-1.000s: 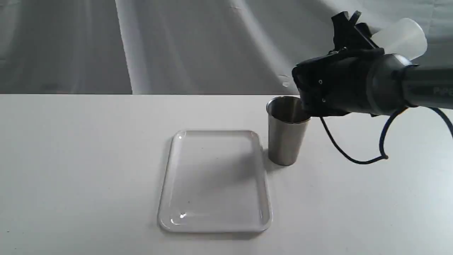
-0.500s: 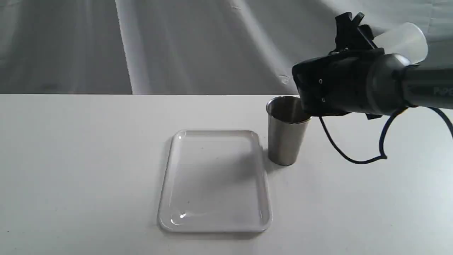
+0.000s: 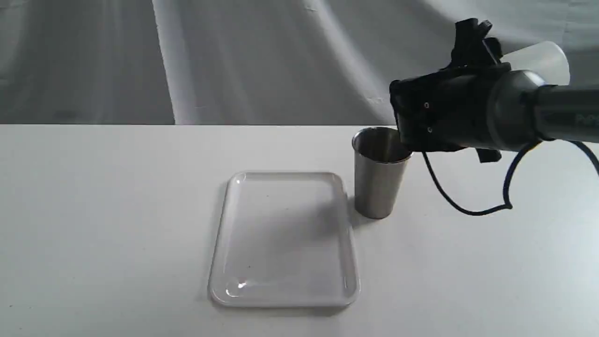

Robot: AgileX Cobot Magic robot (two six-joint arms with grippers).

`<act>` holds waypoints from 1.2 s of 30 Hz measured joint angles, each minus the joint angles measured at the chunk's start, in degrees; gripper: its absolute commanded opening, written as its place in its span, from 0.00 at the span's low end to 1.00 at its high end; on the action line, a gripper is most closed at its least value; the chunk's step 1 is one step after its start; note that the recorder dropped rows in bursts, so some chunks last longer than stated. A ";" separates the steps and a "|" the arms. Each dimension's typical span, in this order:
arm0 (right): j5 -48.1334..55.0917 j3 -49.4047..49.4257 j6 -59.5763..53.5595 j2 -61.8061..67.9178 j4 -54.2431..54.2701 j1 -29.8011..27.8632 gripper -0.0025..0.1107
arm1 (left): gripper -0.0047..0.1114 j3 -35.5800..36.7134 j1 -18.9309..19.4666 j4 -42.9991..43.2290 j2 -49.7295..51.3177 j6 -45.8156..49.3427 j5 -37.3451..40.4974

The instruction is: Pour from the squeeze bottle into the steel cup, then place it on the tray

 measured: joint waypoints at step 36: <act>-6.24 0.00 44.48 -1.85 13.91 -0.40 0.41 | 0.11 0.00 0.00 0.00 0.00 0.00 0.00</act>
